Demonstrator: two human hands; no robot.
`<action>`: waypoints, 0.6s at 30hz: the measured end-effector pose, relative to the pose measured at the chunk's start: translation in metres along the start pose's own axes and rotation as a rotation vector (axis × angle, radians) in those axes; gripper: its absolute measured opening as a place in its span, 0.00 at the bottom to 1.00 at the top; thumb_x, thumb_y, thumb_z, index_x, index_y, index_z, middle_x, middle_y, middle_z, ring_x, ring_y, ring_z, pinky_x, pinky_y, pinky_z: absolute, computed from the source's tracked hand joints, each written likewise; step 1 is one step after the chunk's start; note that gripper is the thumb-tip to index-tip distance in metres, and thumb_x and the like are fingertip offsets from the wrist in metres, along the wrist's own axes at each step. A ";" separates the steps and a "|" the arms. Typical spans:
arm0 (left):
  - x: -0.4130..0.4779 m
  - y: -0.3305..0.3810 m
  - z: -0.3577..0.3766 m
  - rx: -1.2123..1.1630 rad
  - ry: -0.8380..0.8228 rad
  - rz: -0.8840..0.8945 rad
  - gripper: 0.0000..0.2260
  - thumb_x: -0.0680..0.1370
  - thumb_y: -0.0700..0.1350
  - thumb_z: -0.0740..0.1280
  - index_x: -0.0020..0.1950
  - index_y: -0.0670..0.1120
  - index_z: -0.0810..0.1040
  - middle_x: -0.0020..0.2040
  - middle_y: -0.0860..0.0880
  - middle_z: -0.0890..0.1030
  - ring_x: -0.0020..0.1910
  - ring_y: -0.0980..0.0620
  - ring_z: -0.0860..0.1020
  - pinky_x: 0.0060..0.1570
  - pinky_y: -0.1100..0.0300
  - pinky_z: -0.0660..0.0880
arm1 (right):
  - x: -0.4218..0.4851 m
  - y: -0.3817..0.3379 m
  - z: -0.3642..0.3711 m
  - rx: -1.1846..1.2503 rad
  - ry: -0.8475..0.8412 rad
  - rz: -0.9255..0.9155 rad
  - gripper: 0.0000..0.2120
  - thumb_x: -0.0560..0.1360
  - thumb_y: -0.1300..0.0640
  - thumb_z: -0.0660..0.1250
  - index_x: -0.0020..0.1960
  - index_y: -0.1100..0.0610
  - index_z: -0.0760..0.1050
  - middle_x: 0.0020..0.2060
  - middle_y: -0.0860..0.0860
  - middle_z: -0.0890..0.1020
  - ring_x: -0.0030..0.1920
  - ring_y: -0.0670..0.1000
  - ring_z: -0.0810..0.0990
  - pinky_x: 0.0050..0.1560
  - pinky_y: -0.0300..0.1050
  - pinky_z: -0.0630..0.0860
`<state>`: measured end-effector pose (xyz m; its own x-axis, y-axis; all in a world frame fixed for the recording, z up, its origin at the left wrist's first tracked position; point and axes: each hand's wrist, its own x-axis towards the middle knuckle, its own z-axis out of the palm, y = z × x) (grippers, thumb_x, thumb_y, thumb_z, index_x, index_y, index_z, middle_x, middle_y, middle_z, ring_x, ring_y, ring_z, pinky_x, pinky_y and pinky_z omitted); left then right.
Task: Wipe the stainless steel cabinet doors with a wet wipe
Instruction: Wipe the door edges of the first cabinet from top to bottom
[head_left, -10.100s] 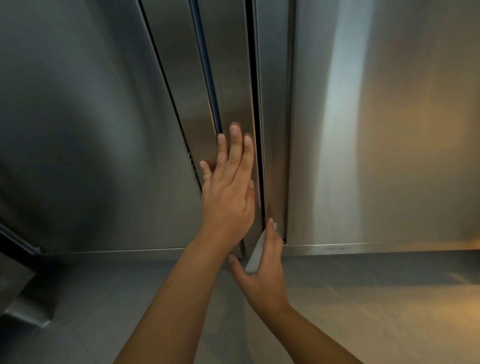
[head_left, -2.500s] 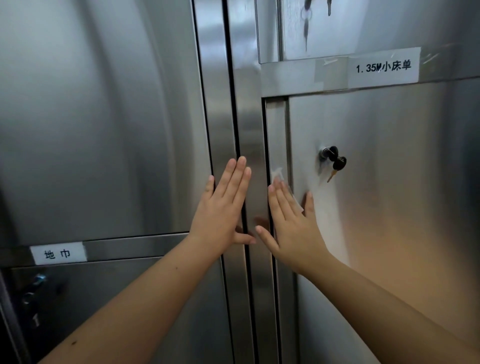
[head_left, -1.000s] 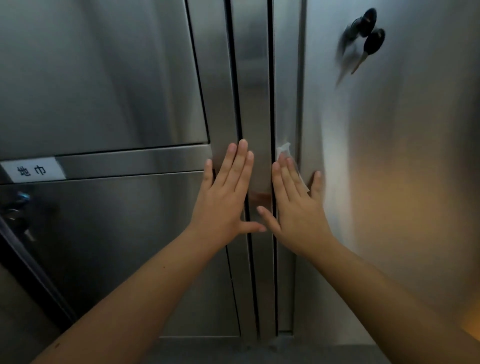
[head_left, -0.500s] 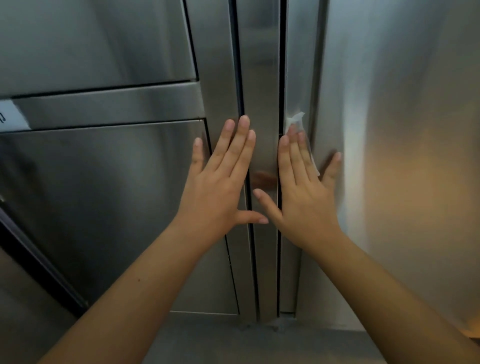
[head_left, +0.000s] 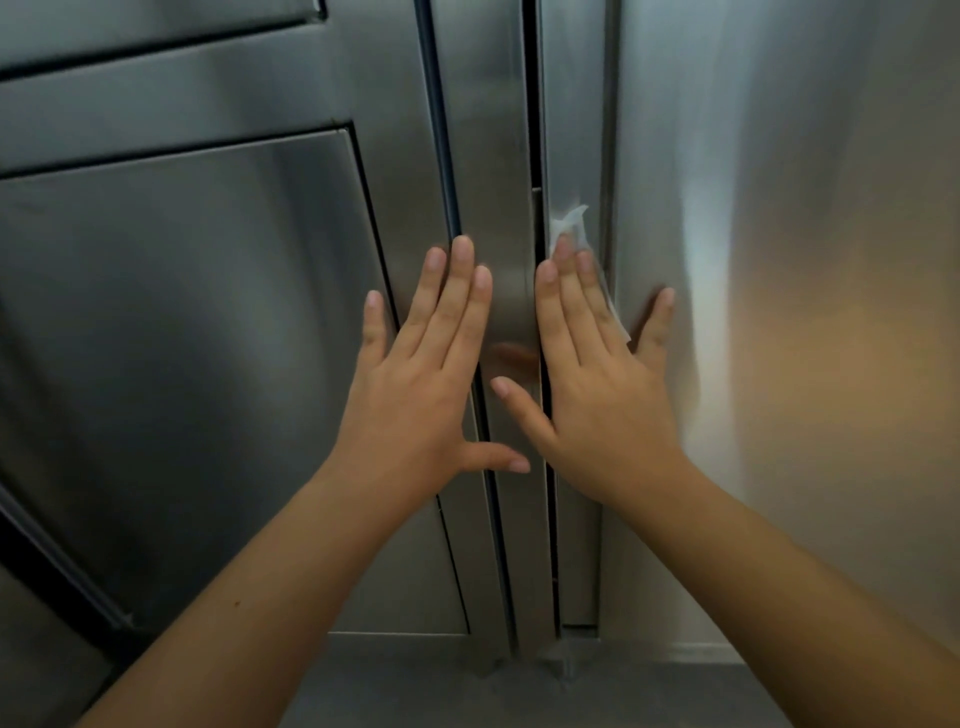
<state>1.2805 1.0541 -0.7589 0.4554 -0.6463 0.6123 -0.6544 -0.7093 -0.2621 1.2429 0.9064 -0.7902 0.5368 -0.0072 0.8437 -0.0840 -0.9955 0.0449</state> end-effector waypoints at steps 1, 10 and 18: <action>-0.003 0.001 0.004 0.004 -0.002 0.002 0.56 0.56 0.70 0.63 0.74 0.41 0.49 0.74 0.43 0.46 0.74 0.45 0.46 0.68 0.40 0.44 | -0.003 -0.001 0.002 -0.005 -0.001 0.002 0.35 0.76 0.40 0.50 0.74 0.63 0.49 0.73 0.57 0.51 0.74 0.56 0.53 0.69 0.64 0.41; -0.032 0.008 0.029 0.048 -0.128 0.021 0.56 0.57 0.70 0.60 0.74 0.45 0.40 0.74 0.46 0.38 0.74 0.46 0.38 0.67 0.43 0.36 | -0.044 -0.007 0.021 -0.048 -0.041 0.017 0.35 0.76 0.40 0.50 0.73 0.64 0.54 0.72 0.60 0.57 0.72 0.59 0.58 0.67 0.66 0.45; -0.042 0.015 0.042 0.005 -0.127 0.005 0.57 0.58 0.72 0.57 0.69 0.47 0.26 0.69 0.50 0.24 0.70 0.52 0.26 0.63 0.52 0.23 | -0.080 -0.009 0.038 -0.061 -0.092 0.025 0.35 0.75 0.40 0.51 0.73 0.64 0.56 0.72 0.60 0.60 0.72 0.58 0.59 0.66 0.68 0.46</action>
<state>1.2770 1.0585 -0.8197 0.5249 -0.6803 0.5115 -0.6540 -0.7070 -0.2692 1.2322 0.9127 -0.8787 0.6087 -0.0436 0.7922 -0.1481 -0.9872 0.0595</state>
